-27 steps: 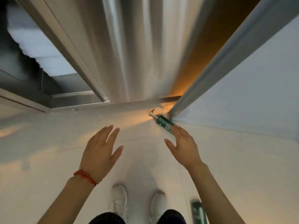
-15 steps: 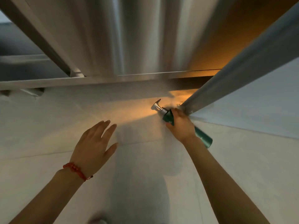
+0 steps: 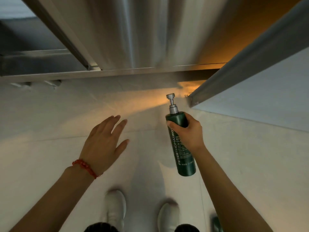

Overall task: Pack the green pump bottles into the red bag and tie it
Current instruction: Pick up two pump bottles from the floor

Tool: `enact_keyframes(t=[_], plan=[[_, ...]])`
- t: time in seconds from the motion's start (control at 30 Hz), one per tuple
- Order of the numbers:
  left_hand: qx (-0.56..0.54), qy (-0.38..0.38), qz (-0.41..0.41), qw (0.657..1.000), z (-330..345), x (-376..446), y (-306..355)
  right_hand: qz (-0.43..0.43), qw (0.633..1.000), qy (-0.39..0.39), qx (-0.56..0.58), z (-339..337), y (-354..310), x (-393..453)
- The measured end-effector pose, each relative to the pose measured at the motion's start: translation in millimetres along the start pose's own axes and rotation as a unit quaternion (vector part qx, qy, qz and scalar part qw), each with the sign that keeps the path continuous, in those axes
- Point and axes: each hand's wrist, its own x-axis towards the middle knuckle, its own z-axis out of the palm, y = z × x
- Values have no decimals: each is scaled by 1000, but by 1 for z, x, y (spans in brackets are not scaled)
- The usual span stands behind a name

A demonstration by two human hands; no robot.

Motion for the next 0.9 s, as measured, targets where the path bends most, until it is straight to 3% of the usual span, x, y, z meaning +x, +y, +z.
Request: enact_keyframes(t=[0.43, 0.7, 0.9], plan=[[-23, 24, 18, 999, -191, -133, 108, 69, 980, 30, 185, -134, -169, -195], [20, 32, 144, 989, -264, -156, 151, 81, 957, 140, 242, -189, -215, -277], [75, 17, 273, 959, -301, -163, 185, 111, 901, 275, 316, -217, -222, -349]])
